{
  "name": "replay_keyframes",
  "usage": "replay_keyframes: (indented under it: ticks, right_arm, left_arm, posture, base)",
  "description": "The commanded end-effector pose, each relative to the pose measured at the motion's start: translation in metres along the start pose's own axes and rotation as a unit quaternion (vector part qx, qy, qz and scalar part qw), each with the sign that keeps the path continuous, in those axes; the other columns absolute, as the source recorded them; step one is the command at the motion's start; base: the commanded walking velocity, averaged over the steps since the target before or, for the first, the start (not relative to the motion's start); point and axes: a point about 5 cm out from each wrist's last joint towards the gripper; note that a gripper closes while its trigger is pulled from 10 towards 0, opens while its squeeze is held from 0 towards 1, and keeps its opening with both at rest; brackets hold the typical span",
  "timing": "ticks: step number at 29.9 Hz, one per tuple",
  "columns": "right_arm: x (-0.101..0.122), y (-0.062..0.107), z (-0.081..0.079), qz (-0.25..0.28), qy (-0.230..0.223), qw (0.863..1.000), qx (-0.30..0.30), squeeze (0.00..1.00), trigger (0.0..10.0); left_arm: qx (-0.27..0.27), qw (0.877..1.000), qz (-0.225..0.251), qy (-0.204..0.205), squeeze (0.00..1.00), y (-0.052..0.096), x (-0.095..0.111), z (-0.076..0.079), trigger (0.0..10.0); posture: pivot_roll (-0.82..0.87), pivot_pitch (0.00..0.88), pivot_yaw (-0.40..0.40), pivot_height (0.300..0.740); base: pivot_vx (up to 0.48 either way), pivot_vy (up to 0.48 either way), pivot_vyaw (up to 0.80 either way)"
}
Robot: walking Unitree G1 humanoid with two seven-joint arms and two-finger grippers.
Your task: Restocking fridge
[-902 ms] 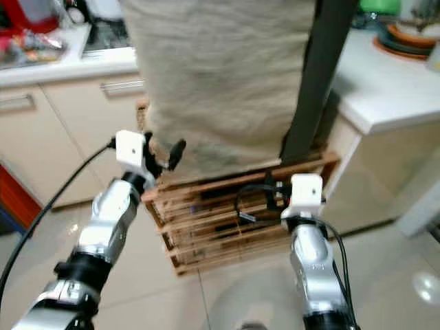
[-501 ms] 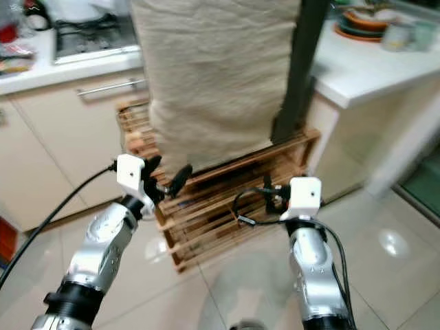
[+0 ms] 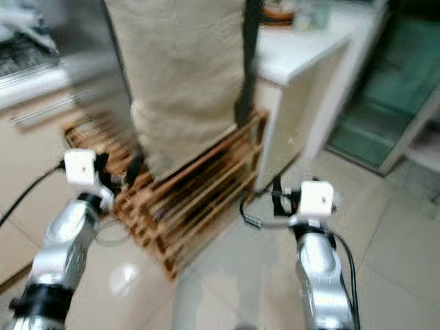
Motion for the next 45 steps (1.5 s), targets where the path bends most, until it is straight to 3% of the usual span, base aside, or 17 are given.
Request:
replay_keyframes:
  ticks: [1,5,11,14,19,24,30,32,35,42,45]
  right_arm:
    - [0.007,-0.003,-0.009,0.014,-0.009,1.0,0.011,0.0,10.0]
    - [0.015,-0.011,-0.013,0.028,-0.004,0.999,0.016,0.0,10.0]
    - [0.019,-0.018,-0.014,0.035,-0.001,0.999,0.017,0.0,10.0]
    - [0.021,-0.021,-0.017,0.038,-0.002,0.999,0.022,0.0,10.0]
    - [0.022,-0.02,-0.023,0.039,-0.001,0.998,0.039,0.0,10.0]
    - [0.018,-0.014,-0.026,0.034,0.0,0.998,0.044,0.0,10.0]
    - [0.014,-0.009,-0.024,0.028,0.002,0.999,0.044,0.0,10.0]
    - [0.013,-0.009,-0.025,0.026,0.003,0.999,0.045,0.0,10.0]
    - [0.012,-0.008,-0.027,0.023,0.002,0.999,0.048,0.0,10.0]
    - [0.011,-0.009,-0.03,0.02,0.001,0.999,0.051,0.0,10.0]
    - [0.012,-0.009,-0.032,0.021,0.0,0.998,0.054,0.0,10.0]
  left_arm:
    - [0.011,1.0,-0.004,-0.016,0.0,0.0,0.004,-0.005,10.0]
    - [-0.001,0.999,0.023,-0.022,0.0,-0.009,0.014,0.004,10.0]
    - [0.007,0.998,0.057,-0.015,0.0,-0.016,0.031,0.003,10.0]
    - [-0.003,0.998,0.047,-0.048,0.0,-0.032,0.045,0.005,10.0]
    - [-0.007,0.998,0.051,-0.042,0.0,-0.048,0.058,0.01,10.0]
    - [0.003,0.998,0.06,-0.012,0.0,-0.066,0.069,0.014,10.0]
    - [-0.042,0.997,0.068,0.003,0.0,-0.07,0.078,0.023,10.0]
    - [-0.073,0.995,0.07,-0.015,0.0,-0.07,0.081,0.031,10.0]
    - [-0.091,0.992,0.082,-0.008,0.0,-0.074,0.091,0.037,10.0]
    - [-0.088,0.992,0.084,-0.025,0.0,-0.083,0.095,0.041,10.0]
    - [-0.068,0.995,0.068,-0.025,0.0,-0.088,0.09,0.035,10.0]
  posture:
    - [-0.23,0.0,0.051,0.74]
    - [-0.23,0.0,0.053,0.74]
    - [-0.22,0.0,0.048,0.74]
    - [-0.21,0.0,0.033,0.74]
    - [-0.21,0.0,0.033,0.74]
    - [-0.25,0.0,0.053,0.74]
    - [-0.25,0.0,0.057,0.74]
    - [-0.25,0.0,0.057,0.74]
    - [-0.24,0.0,0.058,0.74]
    - [-0.24,0.0,0.059,0.74]
    - [-0.25,0.0,0.066,0.74]
  base:
    - [0.0,0.0,-0.64]
    - [0.0,0.0,-0.16]
    - [0.0,0.0,0.0]
    - [0.0,0.0,0.0]
    - [0.0,0.0,0.0]
    - [0.0,0.0,0.0]
    - [0.0,0.0,0.0]
    - [0.0,0.0,0.0]
    - [0.0,0.0,0.0]
    - [0.0,0.0,0.0]
    - [0.0,0.0,0.0]
Point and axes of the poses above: a point about 5 cm out from each wrist's last joint towards the gripper, its own y axis pointing back from the gripper into the wrist, its own x axis along the axis of the wrist's last joint, z = x × y, and after that the axes turned 11 degrees about y, right-handed
